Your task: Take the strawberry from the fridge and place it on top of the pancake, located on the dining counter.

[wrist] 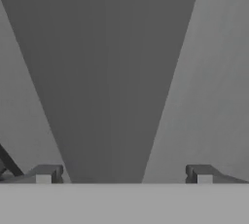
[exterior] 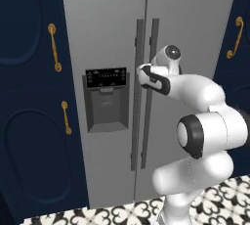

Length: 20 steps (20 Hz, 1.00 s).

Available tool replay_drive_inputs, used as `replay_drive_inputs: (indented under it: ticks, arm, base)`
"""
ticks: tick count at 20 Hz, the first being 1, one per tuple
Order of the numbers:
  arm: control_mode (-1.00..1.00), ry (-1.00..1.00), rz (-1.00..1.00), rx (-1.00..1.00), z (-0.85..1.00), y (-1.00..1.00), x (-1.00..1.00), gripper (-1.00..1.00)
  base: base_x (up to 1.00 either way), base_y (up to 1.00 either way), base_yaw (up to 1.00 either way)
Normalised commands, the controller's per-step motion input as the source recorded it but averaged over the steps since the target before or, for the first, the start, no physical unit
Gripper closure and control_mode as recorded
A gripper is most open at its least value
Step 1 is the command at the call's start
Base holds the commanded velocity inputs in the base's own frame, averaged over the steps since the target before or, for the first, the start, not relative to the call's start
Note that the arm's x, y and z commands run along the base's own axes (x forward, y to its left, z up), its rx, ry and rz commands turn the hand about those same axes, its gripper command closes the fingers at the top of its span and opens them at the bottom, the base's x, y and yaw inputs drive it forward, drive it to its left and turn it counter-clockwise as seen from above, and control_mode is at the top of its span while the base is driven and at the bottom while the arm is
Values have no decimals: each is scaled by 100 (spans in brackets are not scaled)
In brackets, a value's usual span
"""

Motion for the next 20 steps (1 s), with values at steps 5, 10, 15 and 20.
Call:
replay_drive_inputs:
  ticks: [5, 10, 15, 20]
  arm:
    - [-100, -1, 0, 0, 0, 0, 62, 100]
    - [-100, 0, 0, 1, 0, -2, 5, 100]
    - [-100, 0, 0, 7, 0, -33, -86, 100]
    - [-100, 16, 4, 4, 0, -66, -95, 100]
  base:
    - [0, 0, 0]
    - [0, 0, 0]
    - [0, 0, 0]
    - [0, 0, 0]
